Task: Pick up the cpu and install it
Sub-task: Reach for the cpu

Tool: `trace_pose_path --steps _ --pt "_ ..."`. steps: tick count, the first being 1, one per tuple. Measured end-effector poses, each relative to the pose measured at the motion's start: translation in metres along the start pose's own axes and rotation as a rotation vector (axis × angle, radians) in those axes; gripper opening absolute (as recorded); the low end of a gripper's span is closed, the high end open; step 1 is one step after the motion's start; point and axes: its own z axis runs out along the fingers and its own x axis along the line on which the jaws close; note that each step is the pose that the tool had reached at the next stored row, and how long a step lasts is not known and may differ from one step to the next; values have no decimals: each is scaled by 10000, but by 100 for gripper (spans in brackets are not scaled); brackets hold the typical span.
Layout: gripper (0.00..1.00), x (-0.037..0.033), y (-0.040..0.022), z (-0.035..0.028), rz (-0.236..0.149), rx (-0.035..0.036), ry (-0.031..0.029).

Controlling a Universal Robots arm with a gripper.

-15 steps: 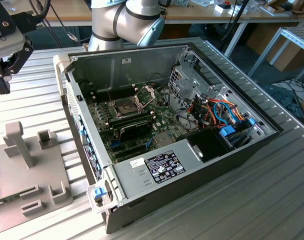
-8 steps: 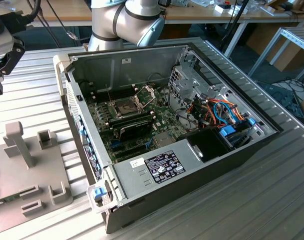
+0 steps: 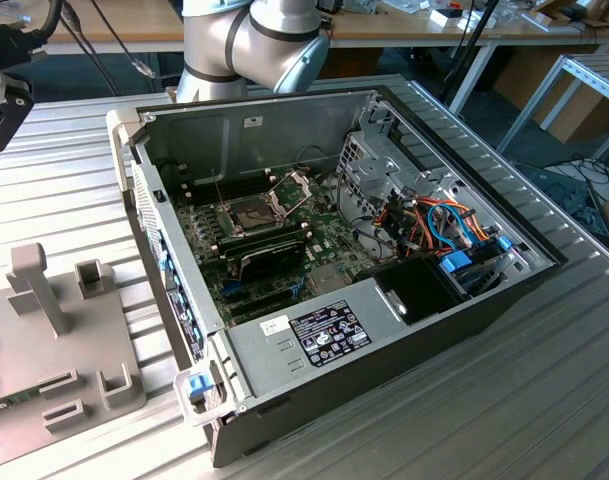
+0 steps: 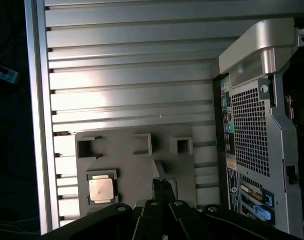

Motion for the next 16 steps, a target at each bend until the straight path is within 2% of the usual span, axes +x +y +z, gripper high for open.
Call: trace_pose_path --steps 11,16 --pt "11 12 -1 2 -1 1 1" --pt "11 13 -3 50 -1 1 1"
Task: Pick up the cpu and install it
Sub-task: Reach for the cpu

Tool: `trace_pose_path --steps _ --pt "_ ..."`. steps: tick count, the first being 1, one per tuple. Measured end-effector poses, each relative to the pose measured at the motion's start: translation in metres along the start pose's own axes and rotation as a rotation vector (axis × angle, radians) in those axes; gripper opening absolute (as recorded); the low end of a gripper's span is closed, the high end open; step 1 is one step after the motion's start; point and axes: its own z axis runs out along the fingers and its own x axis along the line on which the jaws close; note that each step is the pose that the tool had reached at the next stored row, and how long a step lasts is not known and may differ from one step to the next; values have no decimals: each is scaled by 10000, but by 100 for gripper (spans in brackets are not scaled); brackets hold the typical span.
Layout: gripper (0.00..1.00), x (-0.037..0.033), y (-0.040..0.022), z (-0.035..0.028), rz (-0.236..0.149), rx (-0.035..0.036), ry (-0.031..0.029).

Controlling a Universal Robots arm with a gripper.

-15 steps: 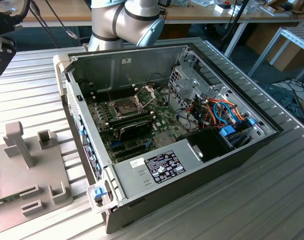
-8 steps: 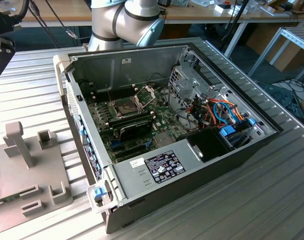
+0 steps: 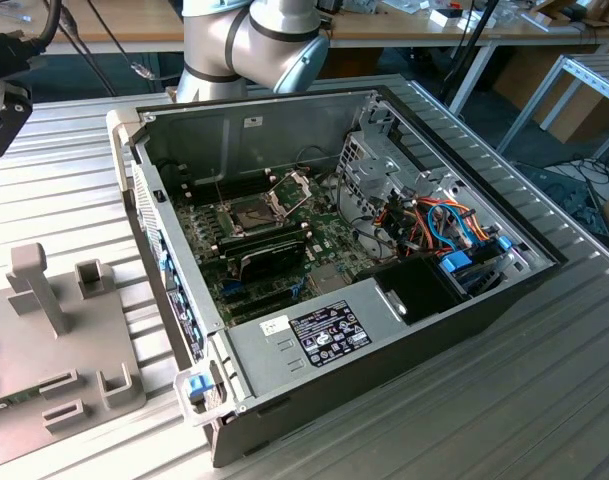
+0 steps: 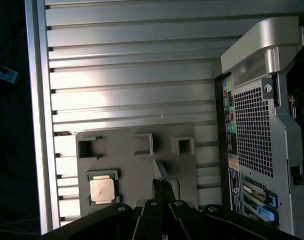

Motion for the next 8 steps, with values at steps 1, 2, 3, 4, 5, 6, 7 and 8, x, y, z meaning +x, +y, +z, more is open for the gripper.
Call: trace_pose_path --steps 1,2,3,4,5,6,7,8 --pt "11 0 -1 20 0 -1 -1" --pt "11 0 -1 33 0 0 -1" --pt "11 1 -2 53 0 0 -1" --pt "11 1 -3 66 0 -1 -1" --pt "11 2 -3 82 0 -1 0" --pt "11 2 -4 94 0 -1 0" --pt "11 2 -5 103 0 0 0" --pt "11 3 -5 106 0 1 1"
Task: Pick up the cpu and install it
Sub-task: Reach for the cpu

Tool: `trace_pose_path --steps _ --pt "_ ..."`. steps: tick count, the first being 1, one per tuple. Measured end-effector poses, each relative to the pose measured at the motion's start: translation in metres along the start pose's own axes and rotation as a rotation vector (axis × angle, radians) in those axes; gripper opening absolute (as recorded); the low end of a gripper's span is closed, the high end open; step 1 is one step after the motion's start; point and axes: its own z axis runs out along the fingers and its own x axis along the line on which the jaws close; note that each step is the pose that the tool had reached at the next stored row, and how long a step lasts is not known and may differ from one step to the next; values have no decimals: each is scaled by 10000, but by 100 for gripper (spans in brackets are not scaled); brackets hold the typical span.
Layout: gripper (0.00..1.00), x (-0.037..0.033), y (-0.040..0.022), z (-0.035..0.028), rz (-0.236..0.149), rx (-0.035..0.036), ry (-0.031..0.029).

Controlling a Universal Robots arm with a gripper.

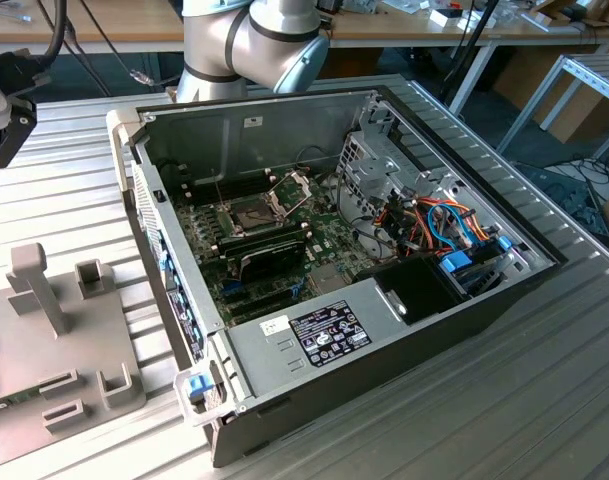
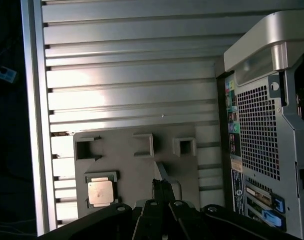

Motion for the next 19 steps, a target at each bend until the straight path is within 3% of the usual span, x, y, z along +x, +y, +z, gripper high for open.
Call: trace_pose_path --steps 14,19 --pt "11 1 0 5 0 -2 -3" --pt "11 42 -3 7 0 -1 -2"
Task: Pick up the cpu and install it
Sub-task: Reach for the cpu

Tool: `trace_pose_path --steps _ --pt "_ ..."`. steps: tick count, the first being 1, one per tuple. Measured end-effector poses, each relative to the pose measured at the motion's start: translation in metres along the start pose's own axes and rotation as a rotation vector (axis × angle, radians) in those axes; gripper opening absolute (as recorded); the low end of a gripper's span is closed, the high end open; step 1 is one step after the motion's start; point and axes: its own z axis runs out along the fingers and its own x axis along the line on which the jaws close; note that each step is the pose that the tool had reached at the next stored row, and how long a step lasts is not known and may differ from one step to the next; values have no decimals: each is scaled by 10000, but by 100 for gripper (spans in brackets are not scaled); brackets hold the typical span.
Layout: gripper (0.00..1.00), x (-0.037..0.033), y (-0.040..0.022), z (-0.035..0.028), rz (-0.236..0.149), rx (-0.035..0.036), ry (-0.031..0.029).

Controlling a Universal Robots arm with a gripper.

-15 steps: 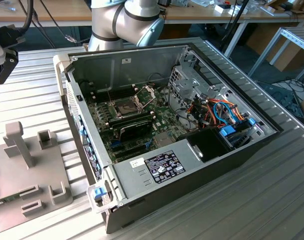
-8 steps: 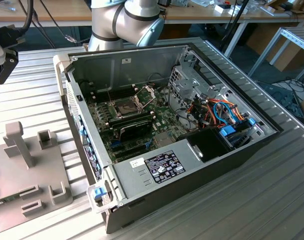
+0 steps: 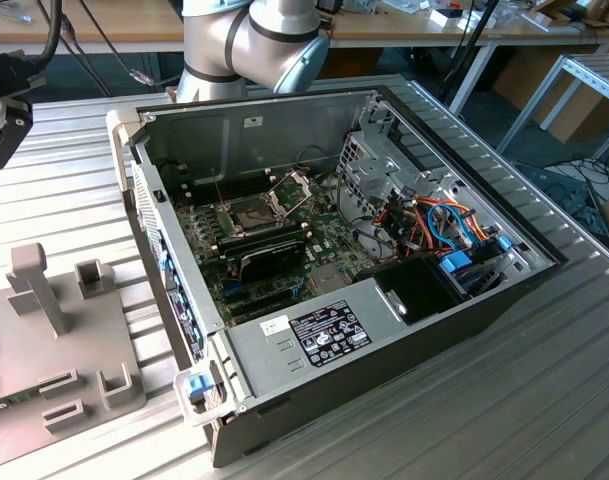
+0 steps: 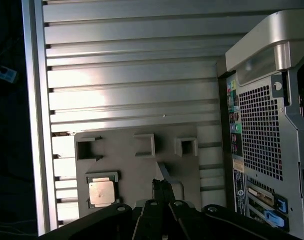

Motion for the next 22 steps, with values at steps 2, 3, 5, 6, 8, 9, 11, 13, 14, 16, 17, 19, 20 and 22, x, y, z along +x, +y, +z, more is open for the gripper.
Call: trace_pose_path --steps 2,3,5,6,8,9,11,13,14,16,17,19,20,22 --pt "11 31 -2 1 -1 0 0" --pt "11 56 -4 2 0 1 1" --pt "11 102 -8 3 0 0 0" --pt "11 116 -9 3 -1 1 0" --pt "11 152 -12 3 0 0 0" --pt "11 163 -12 3 0 0 1" --pt "11 175 -14 3 -1 0 0" --pt "11 178 -14 3 -1 0 1" --pt "11 178 -14 3 -1 0 0" --pt "11 179 -14 3 -1 0 1" --pt "11 179 -14 3 0 0 0" --pt "11 179 -14 2 -1 1 0" --pt "11 180 -14 3 -1 -1 -1" --pt "11 189 -15 7 1 -1 0"
